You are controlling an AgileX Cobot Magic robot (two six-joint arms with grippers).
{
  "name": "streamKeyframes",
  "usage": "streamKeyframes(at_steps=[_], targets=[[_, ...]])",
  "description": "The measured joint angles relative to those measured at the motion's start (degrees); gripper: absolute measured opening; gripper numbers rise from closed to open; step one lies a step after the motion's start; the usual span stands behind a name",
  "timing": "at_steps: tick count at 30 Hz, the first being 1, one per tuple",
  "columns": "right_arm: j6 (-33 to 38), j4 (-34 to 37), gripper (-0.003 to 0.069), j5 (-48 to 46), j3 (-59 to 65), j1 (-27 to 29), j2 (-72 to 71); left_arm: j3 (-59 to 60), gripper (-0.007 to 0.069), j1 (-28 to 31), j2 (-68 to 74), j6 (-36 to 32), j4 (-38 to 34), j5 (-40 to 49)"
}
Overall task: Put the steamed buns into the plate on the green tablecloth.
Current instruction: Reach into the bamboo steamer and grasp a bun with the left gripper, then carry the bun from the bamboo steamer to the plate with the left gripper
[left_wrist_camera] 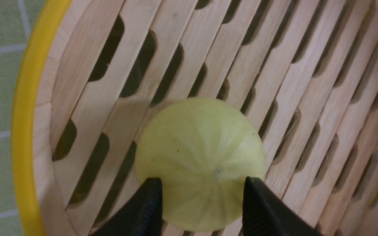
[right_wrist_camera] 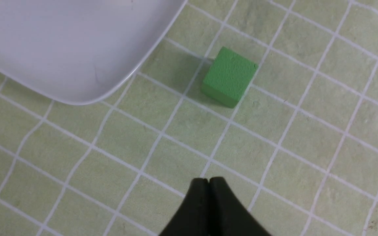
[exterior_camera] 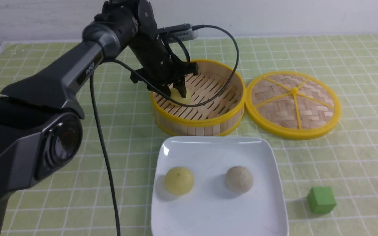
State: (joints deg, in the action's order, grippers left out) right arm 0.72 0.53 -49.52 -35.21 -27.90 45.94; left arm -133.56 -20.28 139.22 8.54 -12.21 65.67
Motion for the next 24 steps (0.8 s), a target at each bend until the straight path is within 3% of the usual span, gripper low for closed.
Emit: streamKeyframes(at_steps=[4, 6, 11, 17, 24], targets=[[0.00, 0.00, 0.0004, 0.00, 0.00, 0.00, 0.00, -0.21, 0.0094, 0.00, 0.44, 1.21, -1.15, 1.26], [0.00, 0.00, 0.0004, 0.00, 0.00, 0.00, 0.00, -0.80, 0.0037, 0.00, 0.29, 1.34, -2.35, 2.61], [0.00, 0.00, 0.0009, 0.00, 0.00, 0.00, 0.00, -4.94, 0.0019, -0.05, -3.57, 1.47, -2.09, 5.32], [0.00, 0.00, 0.0015, 0.00, 0.00, 0.00, 0.00, -6.81, 0.0019, -0.05, -17.75, 1.37, -1.43, 5.31], [-0.02, 0.00, 0.0024, 0.00, 0.00, 0.00, 0.00, 17.34, 0.0022, -0.20, -32.35, -2.28, -4.30, 5.31]])
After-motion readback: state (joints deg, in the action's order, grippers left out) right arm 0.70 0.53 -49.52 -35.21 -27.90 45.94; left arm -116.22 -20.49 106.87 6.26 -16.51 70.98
